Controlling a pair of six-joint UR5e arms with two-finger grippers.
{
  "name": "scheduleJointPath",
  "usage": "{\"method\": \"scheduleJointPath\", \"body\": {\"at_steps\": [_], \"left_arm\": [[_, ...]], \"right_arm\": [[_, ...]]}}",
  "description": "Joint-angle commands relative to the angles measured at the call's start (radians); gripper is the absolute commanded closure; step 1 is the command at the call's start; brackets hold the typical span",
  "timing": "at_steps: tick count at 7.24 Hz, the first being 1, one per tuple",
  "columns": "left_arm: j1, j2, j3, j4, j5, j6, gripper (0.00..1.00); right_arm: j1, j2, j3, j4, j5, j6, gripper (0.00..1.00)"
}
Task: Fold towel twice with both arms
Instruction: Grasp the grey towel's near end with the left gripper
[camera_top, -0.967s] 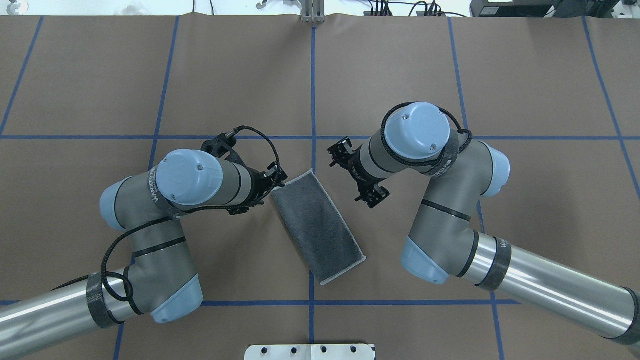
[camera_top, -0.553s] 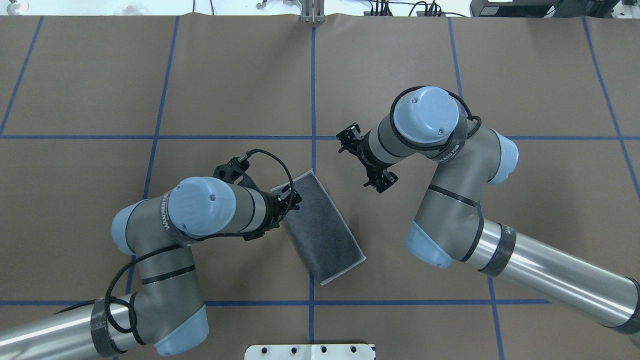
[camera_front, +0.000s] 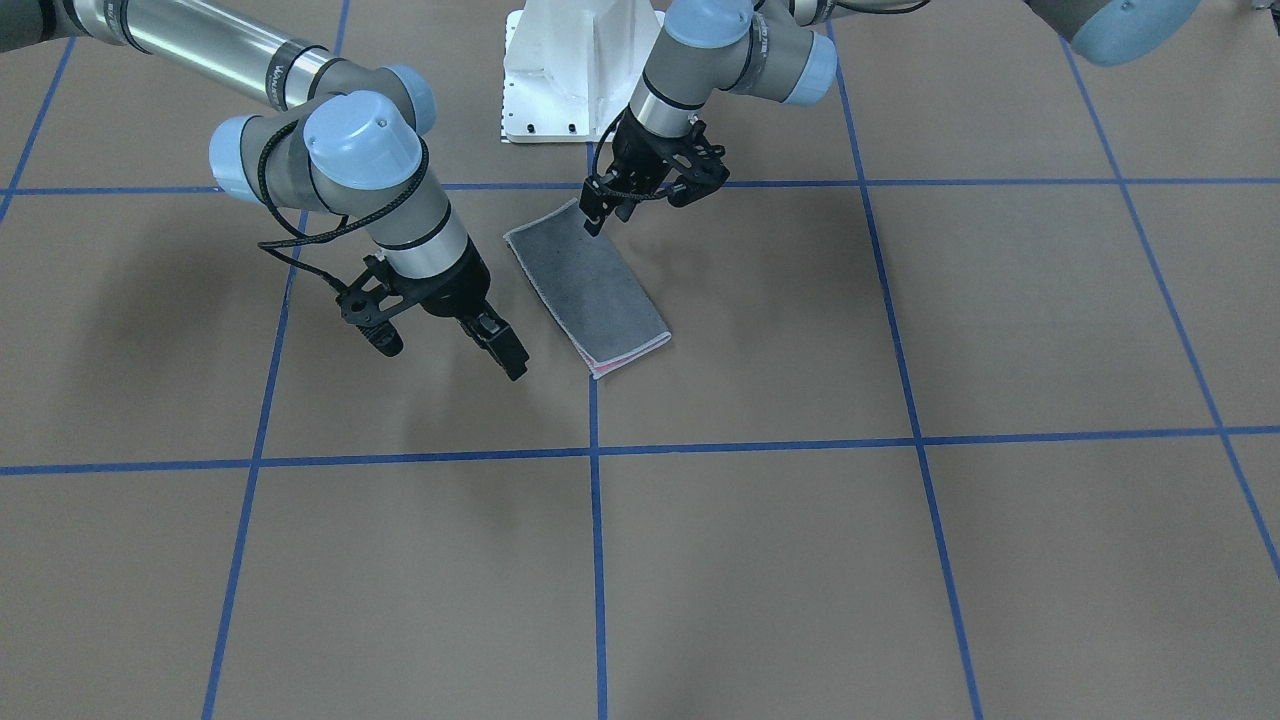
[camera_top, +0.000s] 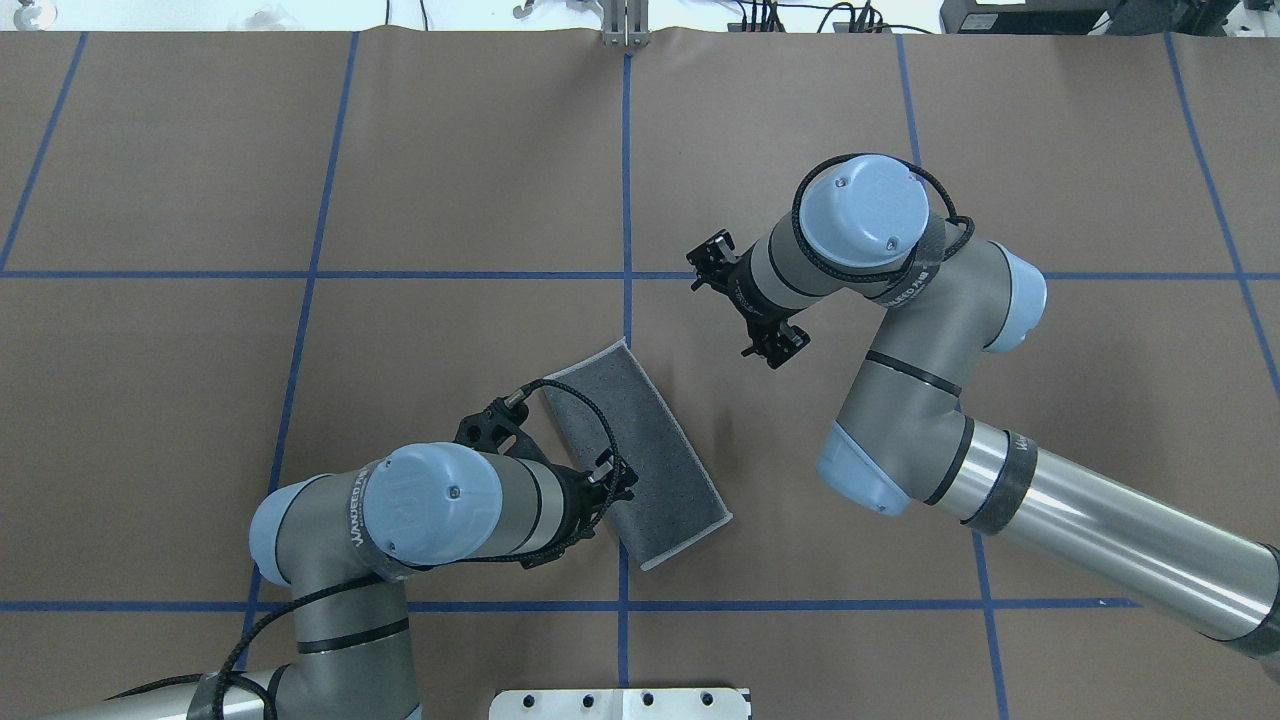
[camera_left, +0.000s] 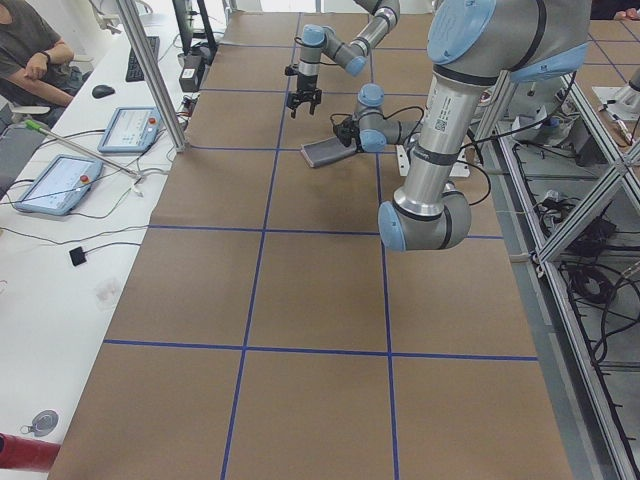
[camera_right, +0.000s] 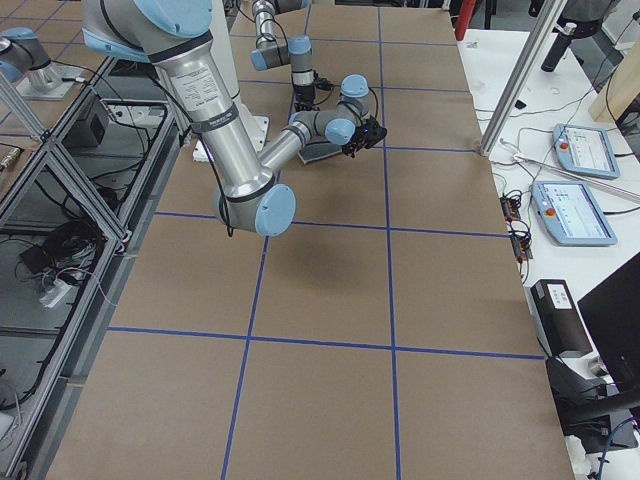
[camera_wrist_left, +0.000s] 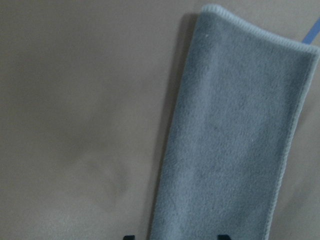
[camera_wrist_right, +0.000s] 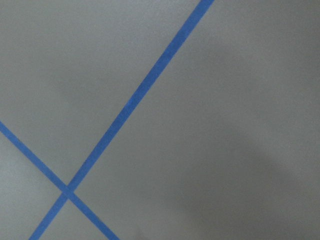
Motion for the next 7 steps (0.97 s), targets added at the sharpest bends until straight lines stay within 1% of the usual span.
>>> {"method": "scheduleJointPath", "body": {"at_steps": [1, 3, 4, 5, 6, 7], "left_arm": [[0.011, -0.004, -0.007, -0.019, -0.009, -0.023, 0.4], [0.011, 0.002, 0.0, -0.045, -0.01, -0.023, 0.41], [0.011, 0.003, 0.011, -0.069, -0.021, -0.06, 0.41], [0.011, 0.002, 0.037, -0.127, -0.024, -0.095, 0.41], [0.011, 0.0, 0.068, -0.155, -0.024, -0.103, 0.41], [0.011, -0.001, 0.068, -0.169, -0.024, -0.13, 0.41]], "right_arm": [[0.002, 0.001, -0.003, 0.002, 0.001, 0.003, 0.0], [0.003, 0.001, -0.003, 0.0, 0.001, 0.003, 0.0], [0.003, 0.0, -0.005, 0.0, 0.001, 0.004, 0.0], [0.009, -0.002, -0.005, 0.0, 0.004, 0.004, 0.0], [0.021, -0.005, -0.005, -0.001, 0.013, 0.004, 0.0], [0.021, -0.007, -0.005, -0.002, 0.015, 0.004, 0.0]]}}
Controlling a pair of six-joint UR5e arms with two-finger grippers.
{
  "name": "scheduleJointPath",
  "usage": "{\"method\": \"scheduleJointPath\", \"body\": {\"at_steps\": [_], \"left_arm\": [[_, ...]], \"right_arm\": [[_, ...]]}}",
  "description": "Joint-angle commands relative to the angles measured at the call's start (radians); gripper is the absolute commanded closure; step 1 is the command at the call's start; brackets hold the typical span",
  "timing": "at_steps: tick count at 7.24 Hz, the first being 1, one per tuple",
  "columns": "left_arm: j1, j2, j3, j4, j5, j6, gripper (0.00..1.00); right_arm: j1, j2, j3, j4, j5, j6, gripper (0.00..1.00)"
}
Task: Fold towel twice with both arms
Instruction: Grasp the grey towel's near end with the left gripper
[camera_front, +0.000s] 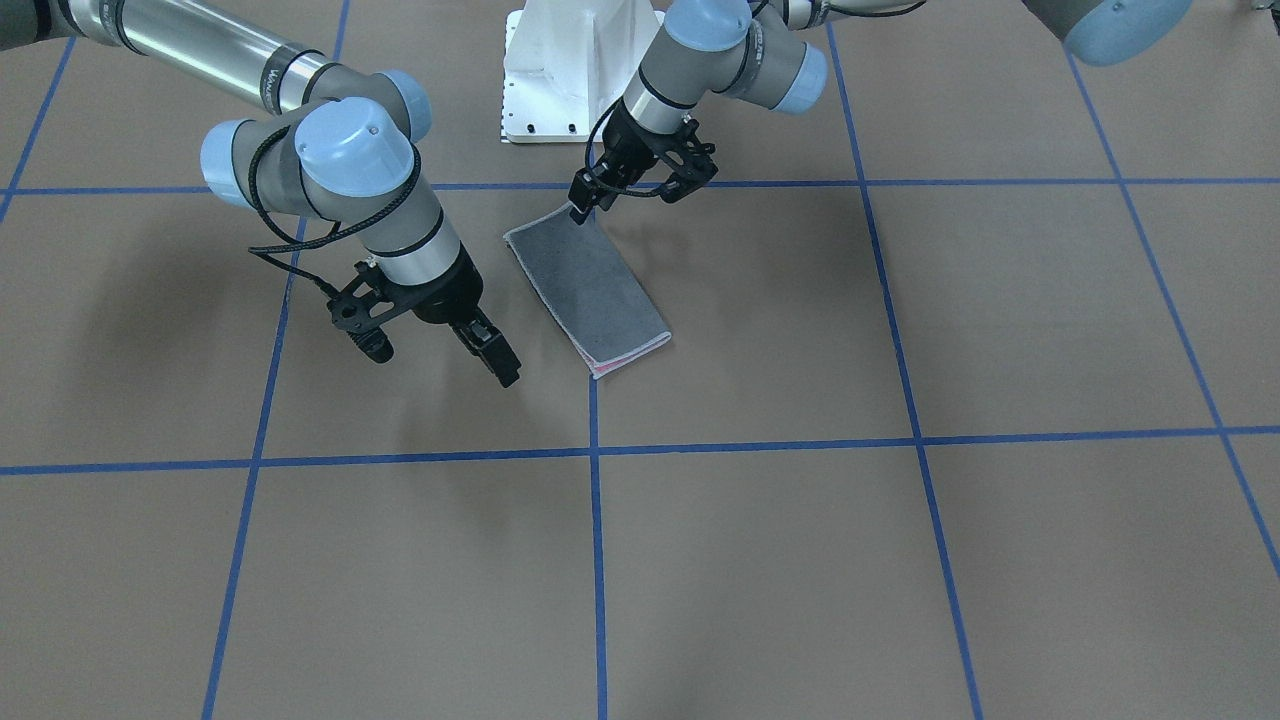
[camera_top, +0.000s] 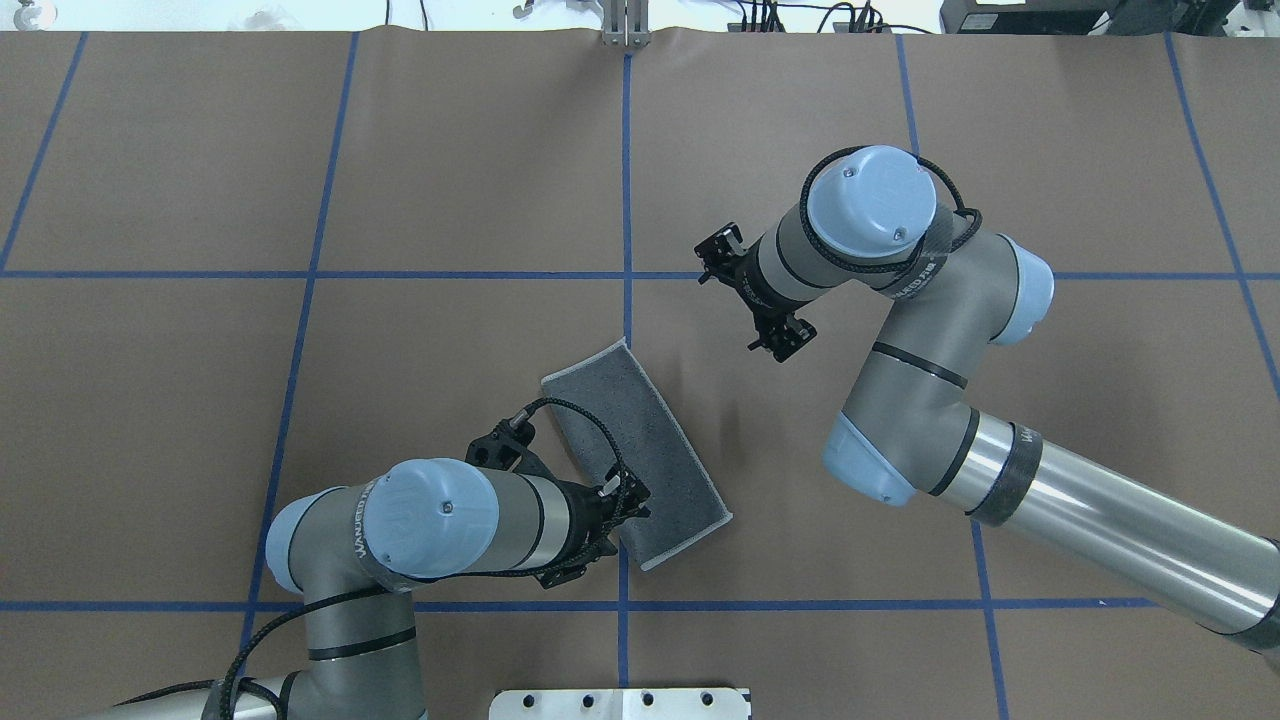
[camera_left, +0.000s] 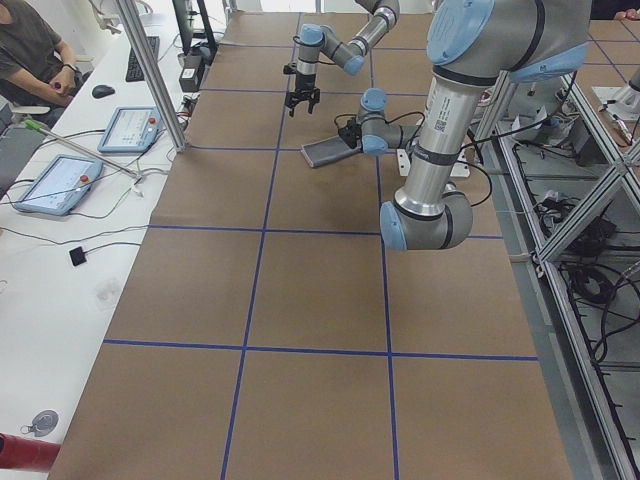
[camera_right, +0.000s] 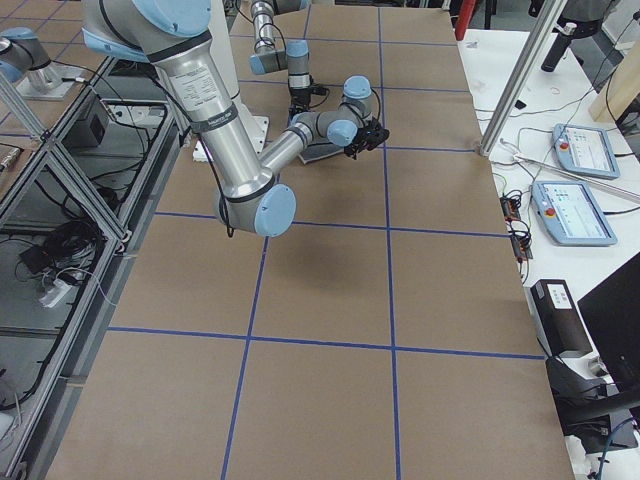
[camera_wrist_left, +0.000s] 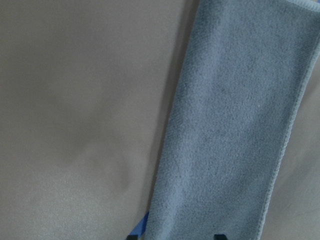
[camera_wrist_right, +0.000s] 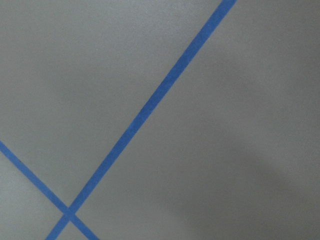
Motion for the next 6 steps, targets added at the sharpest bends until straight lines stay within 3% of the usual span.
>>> {"method": "scheduleJointPath", "body": {"at_steps": [1, 6], "left_arm": [[0.0, 0.0, 0.019, -0.029, -0.002, -0.033, 0.42], [0.02, -0.005, 0.03, -0.03, -0.002, -0.066, 0.5]], "right_arm": [[0.005, -0.002, 0.0, -0.001, 0.006, 0.002, 0.0], [0.003, -0.002, 0.0, -0.002, 0.005, 0.005, 0.0]]}}
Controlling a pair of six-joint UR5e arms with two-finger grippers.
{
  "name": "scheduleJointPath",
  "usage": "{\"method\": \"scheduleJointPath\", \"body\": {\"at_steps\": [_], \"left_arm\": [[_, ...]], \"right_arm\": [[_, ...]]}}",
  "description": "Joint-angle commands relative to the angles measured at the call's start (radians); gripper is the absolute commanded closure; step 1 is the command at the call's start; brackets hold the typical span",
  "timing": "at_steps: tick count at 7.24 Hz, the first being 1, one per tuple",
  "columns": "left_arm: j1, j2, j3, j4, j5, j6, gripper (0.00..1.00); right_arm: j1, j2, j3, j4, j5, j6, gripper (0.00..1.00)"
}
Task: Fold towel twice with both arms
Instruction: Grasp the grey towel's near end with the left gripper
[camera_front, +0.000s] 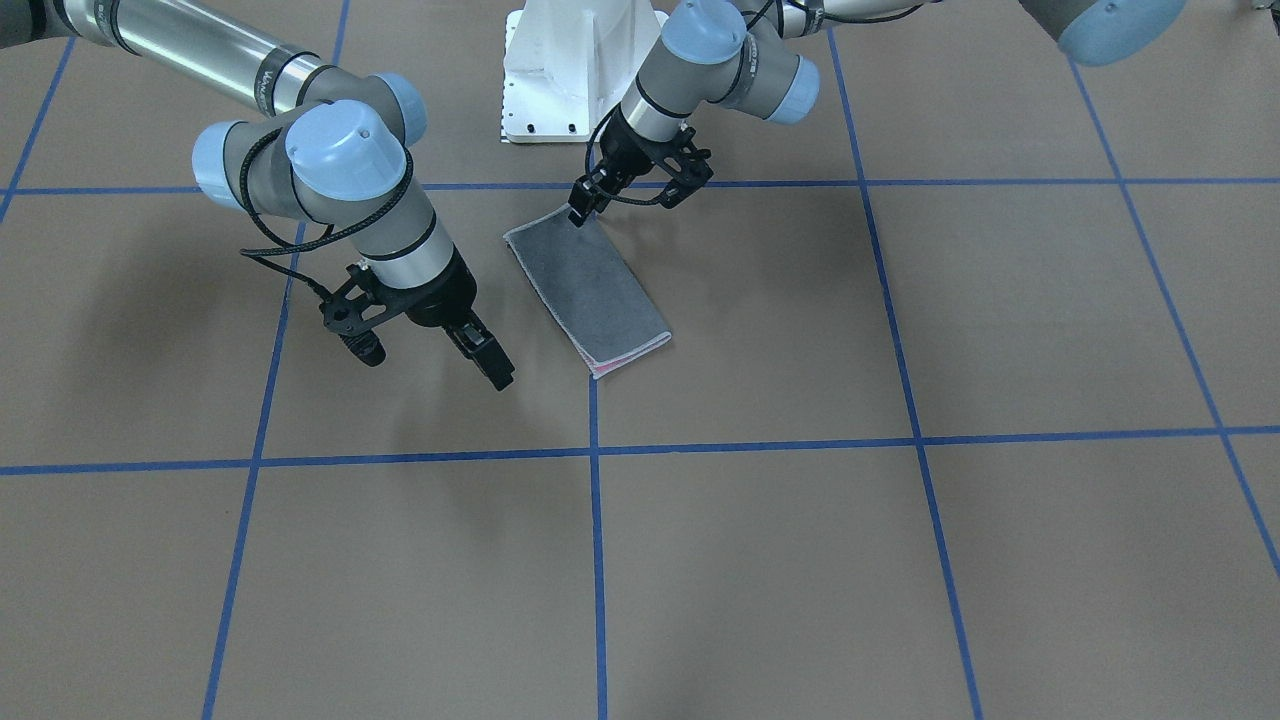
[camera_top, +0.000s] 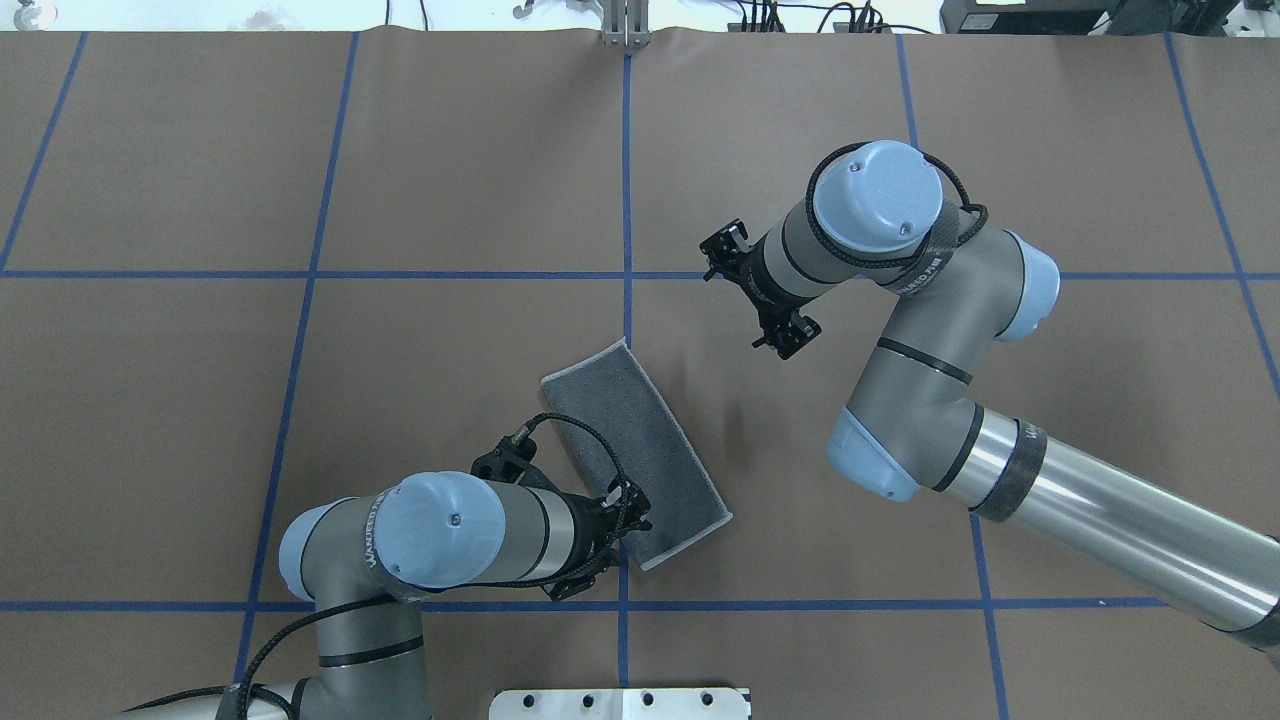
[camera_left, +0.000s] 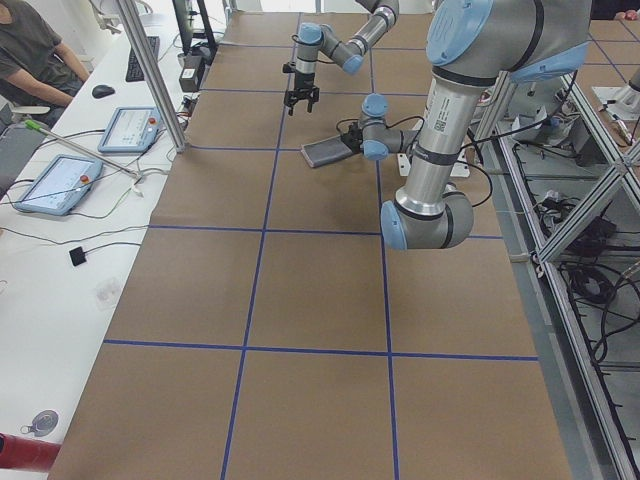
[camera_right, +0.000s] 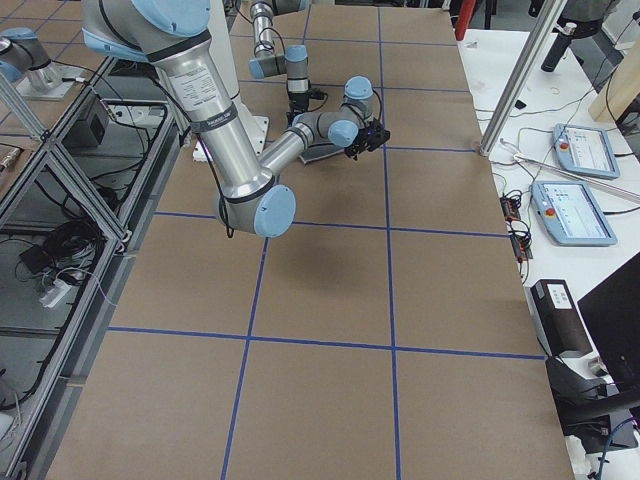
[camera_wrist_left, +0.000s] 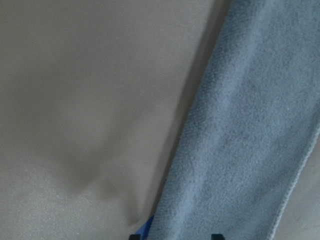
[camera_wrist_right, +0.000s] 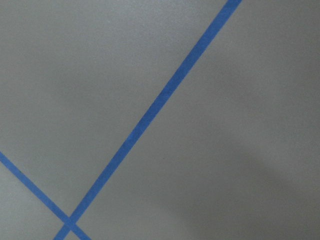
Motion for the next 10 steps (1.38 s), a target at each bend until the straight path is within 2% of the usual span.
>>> {"method": "scheduleJointPath", "body": {"at_steps": [1, 9, 10], "left_arm": [[0.008, 0.001, 0.003, -0.001, 0.0, -0.004, 0.51], [0.034, -0.002, 0.012, -0.016, 0.0, -0.024, 0.54], [0.034, -0.002, 0.012, -0.016, 0.0, -0.024, 0.58]], "right_arm": [[-0.001, 0.0, 0.0, -0.001, 0.0, 0.0, 0.0], [0.0, -0.002, 0.002, -0.002, 0.001, -0.001, 0.0], [0.0, -0.002, 0.002, -0.002, 0.001, -0.001, 0.0]]}}
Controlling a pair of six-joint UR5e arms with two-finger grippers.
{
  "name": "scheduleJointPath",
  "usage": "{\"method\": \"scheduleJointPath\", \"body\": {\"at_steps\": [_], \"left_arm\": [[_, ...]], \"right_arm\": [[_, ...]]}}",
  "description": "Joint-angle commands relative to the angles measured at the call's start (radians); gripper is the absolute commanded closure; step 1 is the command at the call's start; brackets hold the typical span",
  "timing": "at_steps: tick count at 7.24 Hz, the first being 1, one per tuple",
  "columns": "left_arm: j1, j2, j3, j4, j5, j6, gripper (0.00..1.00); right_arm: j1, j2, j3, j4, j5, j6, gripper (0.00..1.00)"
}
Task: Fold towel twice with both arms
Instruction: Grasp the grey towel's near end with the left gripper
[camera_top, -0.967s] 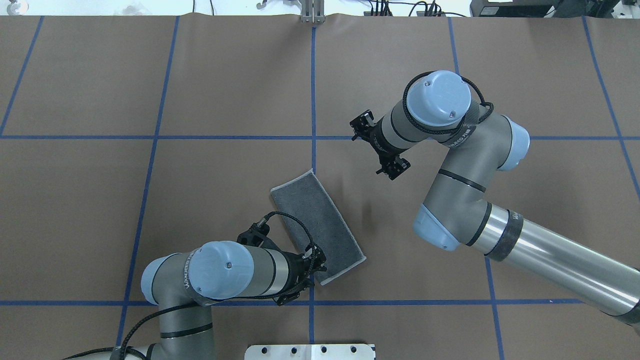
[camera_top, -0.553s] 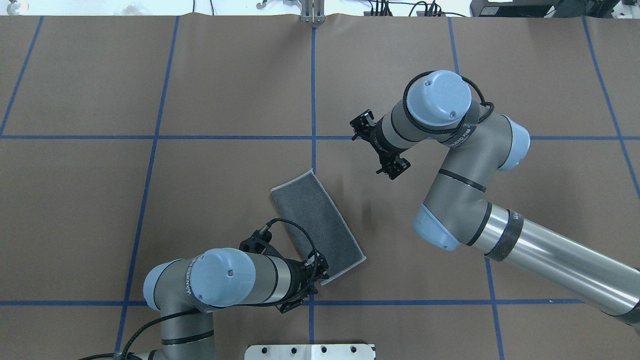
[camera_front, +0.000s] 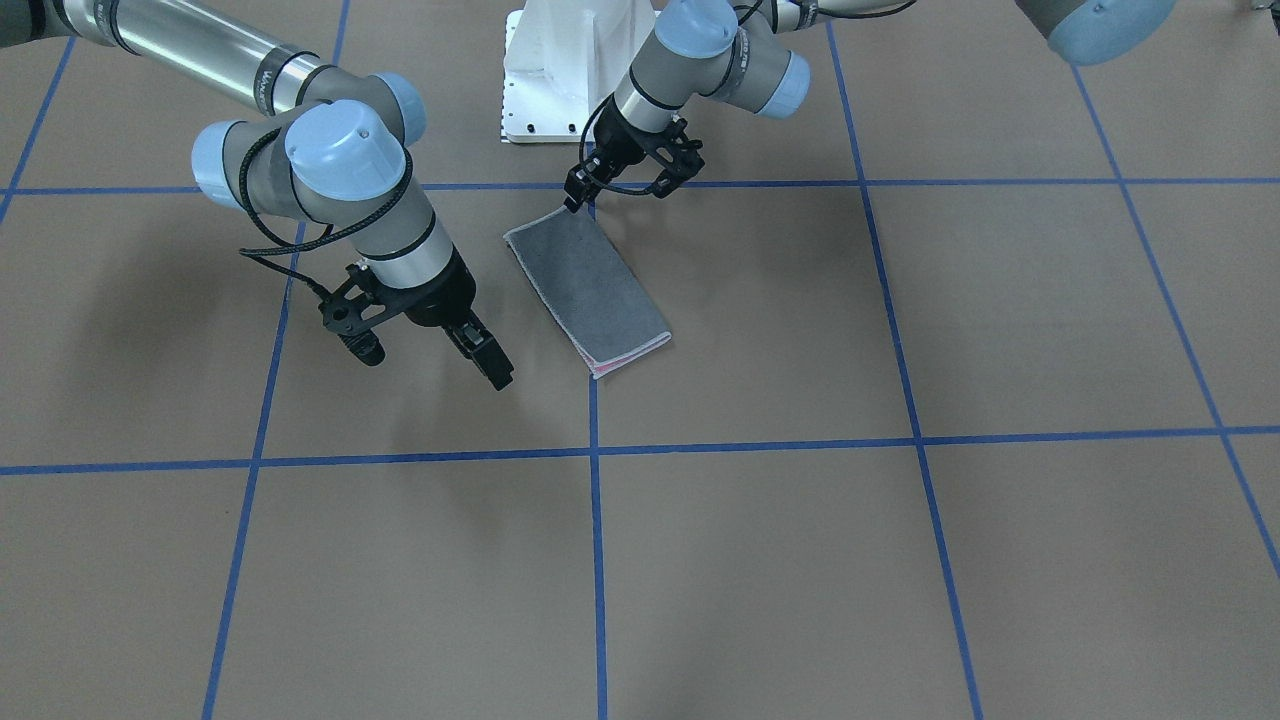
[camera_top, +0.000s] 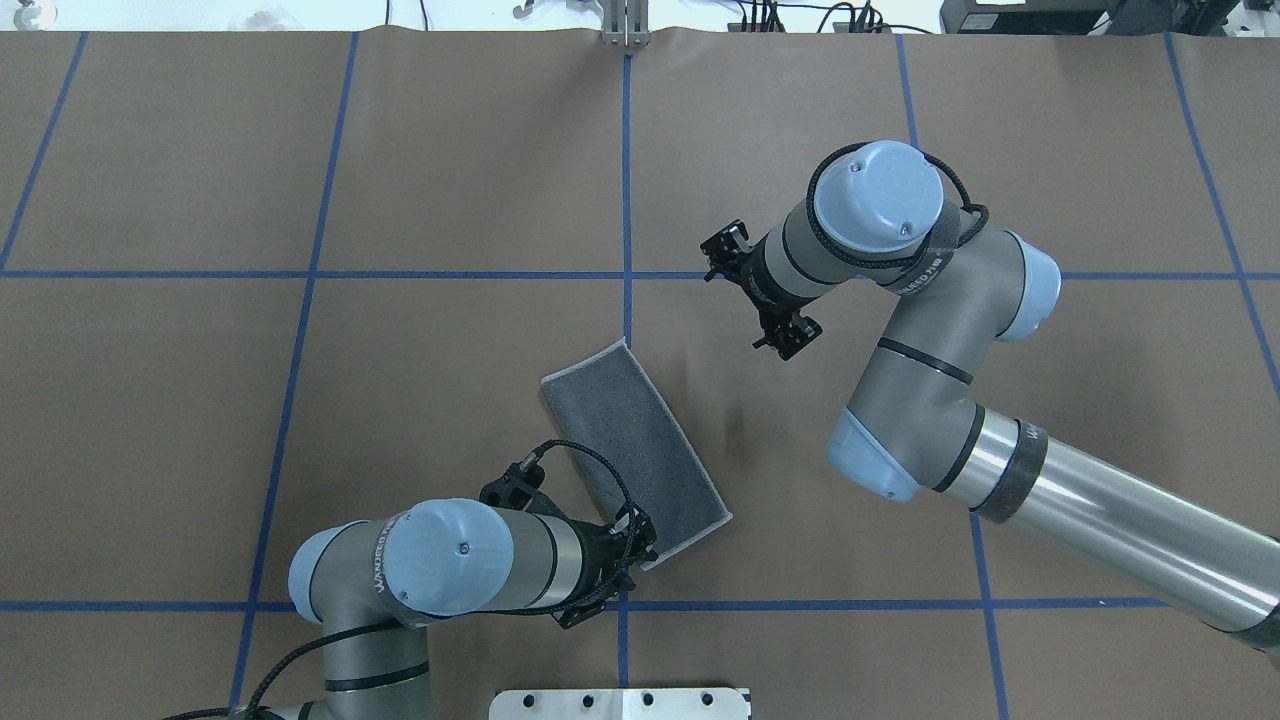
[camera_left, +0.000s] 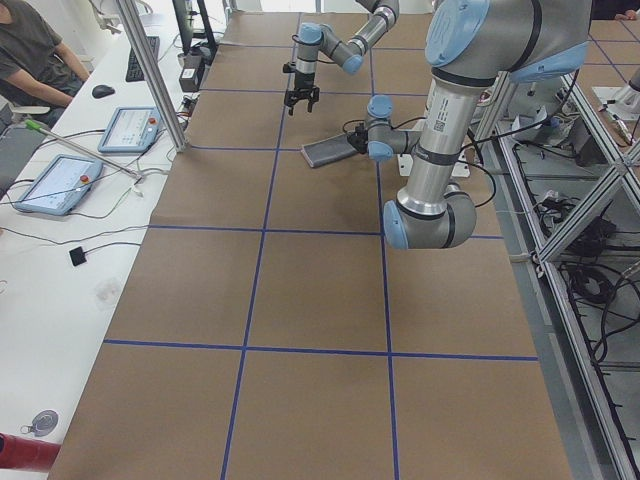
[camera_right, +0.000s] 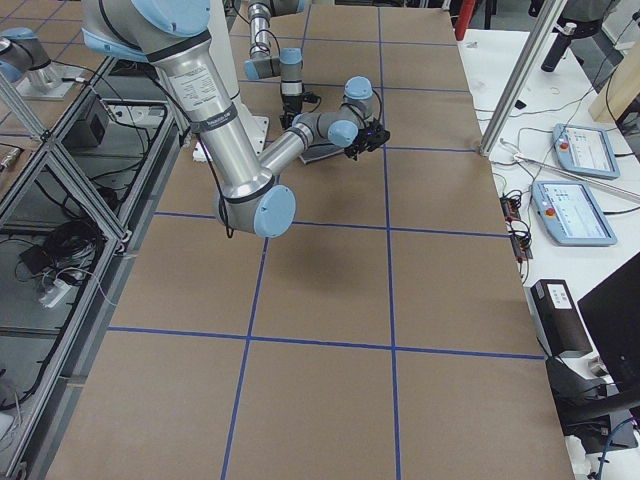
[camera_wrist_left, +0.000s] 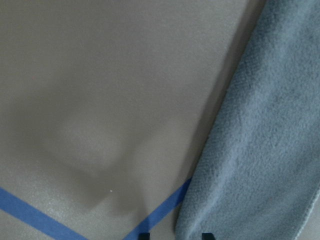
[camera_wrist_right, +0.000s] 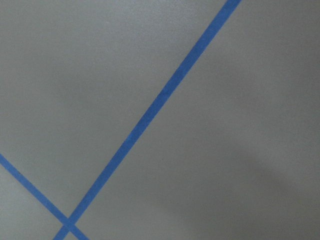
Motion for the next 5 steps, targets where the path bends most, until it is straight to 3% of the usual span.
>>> {"method": "scheduleJointPath", "body": {"at_steps": [1, 2, 5], "left_arm": [[-0.001, -0.001, 0.002, 0.0, 0.0, 0.0, 0.73], [0.001, -0.002, 0.002, 0.0, 0.0, 0.0, 1.0], [-0.001, 0.003, -0.004, -0.002, -0.002, 0.008, 1.0]], "right_arm": [[0.0, 0.0, 0.0, -0.002, 0.0, 0.001, 0.0], [0.0, -0.002, 0.0, -0.002, 0.0, 0.0, 0.0], [0.0, -0.002, 0.0, -0.002, 0.0, 0.0, 0.0]]}}
